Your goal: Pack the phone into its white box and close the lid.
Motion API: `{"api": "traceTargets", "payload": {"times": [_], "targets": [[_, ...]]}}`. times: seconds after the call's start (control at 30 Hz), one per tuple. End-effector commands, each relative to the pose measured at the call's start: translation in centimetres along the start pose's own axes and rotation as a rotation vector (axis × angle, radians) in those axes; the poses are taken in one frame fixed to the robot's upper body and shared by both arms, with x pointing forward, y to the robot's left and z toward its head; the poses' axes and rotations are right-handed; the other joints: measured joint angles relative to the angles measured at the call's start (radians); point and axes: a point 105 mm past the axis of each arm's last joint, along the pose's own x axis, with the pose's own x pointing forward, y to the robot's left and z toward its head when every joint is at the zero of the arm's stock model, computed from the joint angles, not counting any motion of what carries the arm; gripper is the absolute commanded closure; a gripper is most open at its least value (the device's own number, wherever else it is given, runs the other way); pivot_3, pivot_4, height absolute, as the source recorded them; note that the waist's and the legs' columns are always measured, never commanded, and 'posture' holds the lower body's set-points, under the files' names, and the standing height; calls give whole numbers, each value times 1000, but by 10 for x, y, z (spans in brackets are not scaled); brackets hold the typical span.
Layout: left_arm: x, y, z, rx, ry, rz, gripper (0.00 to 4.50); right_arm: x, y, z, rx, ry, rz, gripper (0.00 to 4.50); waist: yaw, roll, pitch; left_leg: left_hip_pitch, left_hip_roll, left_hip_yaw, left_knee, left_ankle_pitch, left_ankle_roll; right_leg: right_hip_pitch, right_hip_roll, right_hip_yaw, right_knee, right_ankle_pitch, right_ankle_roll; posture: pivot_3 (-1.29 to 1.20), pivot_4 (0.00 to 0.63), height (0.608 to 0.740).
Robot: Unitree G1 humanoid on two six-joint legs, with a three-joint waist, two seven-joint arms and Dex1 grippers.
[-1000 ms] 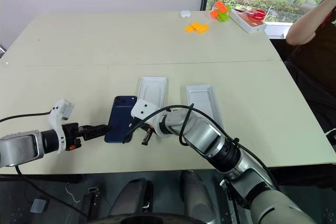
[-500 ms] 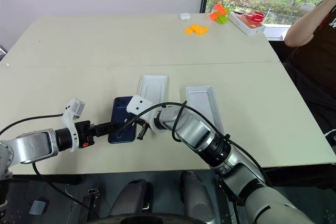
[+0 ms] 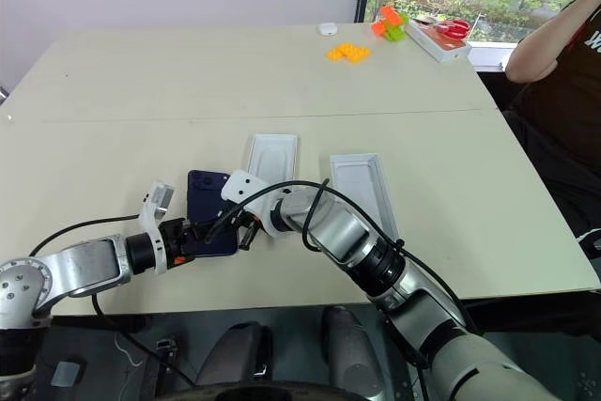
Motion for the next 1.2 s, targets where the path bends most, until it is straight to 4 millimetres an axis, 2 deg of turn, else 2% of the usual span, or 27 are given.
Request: {"api": "traceTargets", "payload": {"times": [0.03, 0.2, 0.37, 0.47, 0.53, 0.67, 0.7, 0.73, 1.03, 1.2], "targets": [[-1, -1, 4, 13, -20, 18, 0, 2, 5, 4, -14, -4, 26, 4469, 0, 0, 0, 0, 0, 0, 0, 0, 0, 0, 0, 0, 0, 0, 1, 0, 150, 740], [-14, 17, 21, -26, -111, 94, 0, 1, 3, 3, -18, -3, 12, 4469, -1, 0, 0, 0, 0, 0, 0, 0, 0, 0, 0, 0, 0, -1, 2, 0, 150, 740], [-18, 21, 21, -34, -118, 108, 0, 1, 3, 3, -19, -2, 9, 4469, -1, 0, 0, 0, 0, 0, 0, 0, 0, 0, 0, 0, 0, -2, 1, 0, 150, 740], [-17, 22, 21, -31, -118, 112, 852, 0, 2, 4, -22, -3, 7, 4500, -2, 0, 0, 0, 0, 0, 0, 0, 0, 0, 0, 0, 0, -2, 1, 0, 150, 740], [-17, 22, 21, -31, -120, 110, 1747, 0, 2, 4, -22, -3, 6, 4500, -1, 0, 0, 0, 0, 0, 0, 0, 0, 0, 0, 0, -1, -2, 1, 0, 150, 740], [-17, 22, 20, -30, -119, 107, 3955, 0, 2, 4, -19, -3, 4, 4500, 0, 0, 0, -1, 0, 0, 0, 0, 0, 0, 0, 0, -1, -2, 1, 0, 150, 740], [-17, 21, 21, -29, -120, 105, 4374, -1, 2, 3, -19, -3, 3, 4500, 0, 0, 0, -1, 0, 0, 0, 0, 0, 0, 0, 0, -1, -2, 1, 0, 150, 740], [-18, 22, 21, -30, -124, 108, 4477, -2, 1, 3, -22, -3, -3, 4500, -2, 1, 0, 0, 1, 0, 0, 0, 0, 0, 0, 0, -1, -2, 1, 0, 150, 740], [-28, 20, 29, -53, -180, 83, 4477, -29, -7, 7, -58, -19, -35, 4500, 0, 1, 1, -3, 1, -1, -1, 0, 0, -1, -1, -1, -5, -2, 1, 0, 150, 740], [-38, 16, 36, -80, -233, 52, 4477, -56, -6, 13, -73, -63, -20, 4500, 0, 1, 2, -4, 1, -1, -3, 0, 0, -1, 0, -2, -8, -2, 1, 0, 150, 740]]}}
